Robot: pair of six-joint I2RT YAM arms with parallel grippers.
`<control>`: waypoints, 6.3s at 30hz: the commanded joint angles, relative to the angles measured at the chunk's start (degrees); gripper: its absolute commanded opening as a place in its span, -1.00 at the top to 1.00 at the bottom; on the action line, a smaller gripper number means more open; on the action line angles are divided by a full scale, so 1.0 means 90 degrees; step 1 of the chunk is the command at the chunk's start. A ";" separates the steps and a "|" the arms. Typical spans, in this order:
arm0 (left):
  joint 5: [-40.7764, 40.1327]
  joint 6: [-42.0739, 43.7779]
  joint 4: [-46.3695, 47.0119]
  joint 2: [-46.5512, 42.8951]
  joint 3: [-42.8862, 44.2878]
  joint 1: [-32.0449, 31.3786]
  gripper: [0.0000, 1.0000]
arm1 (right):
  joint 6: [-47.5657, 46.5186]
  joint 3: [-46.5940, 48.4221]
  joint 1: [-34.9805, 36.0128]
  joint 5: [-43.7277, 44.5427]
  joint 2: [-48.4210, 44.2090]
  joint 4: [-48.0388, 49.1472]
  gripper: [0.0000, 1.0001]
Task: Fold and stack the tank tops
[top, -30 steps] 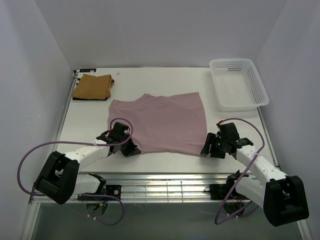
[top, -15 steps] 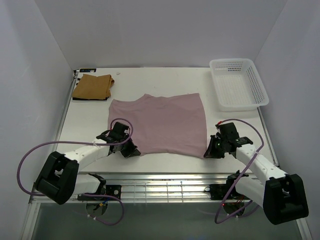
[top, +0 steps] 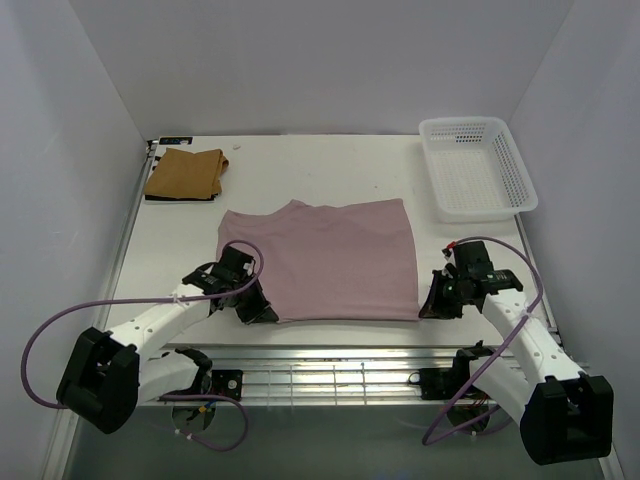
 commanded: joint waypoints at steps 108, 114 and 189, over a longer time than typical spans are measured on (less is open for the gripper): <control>-0.3071 -0.0333 -0.2764 -0.0208 0.1578 0.1854 -0.96 | -0.1273 0.1131 0.0175 -0.0968 0.1170 0.1868 -0.80; -0.2505 -0.0363 -0.2031 0.0368 0.1226 0.2343 -0.94 | -0.1331 0.1199 0.0175 -0.0890 0.1287 0.1790 -0.80; -0.0434 0.0594 -0.1034 0.3679 0.3628 0.3788 1.00 | -0.1653 0.1229 0.0341 0.0125 0.1717 0.1868 -0.80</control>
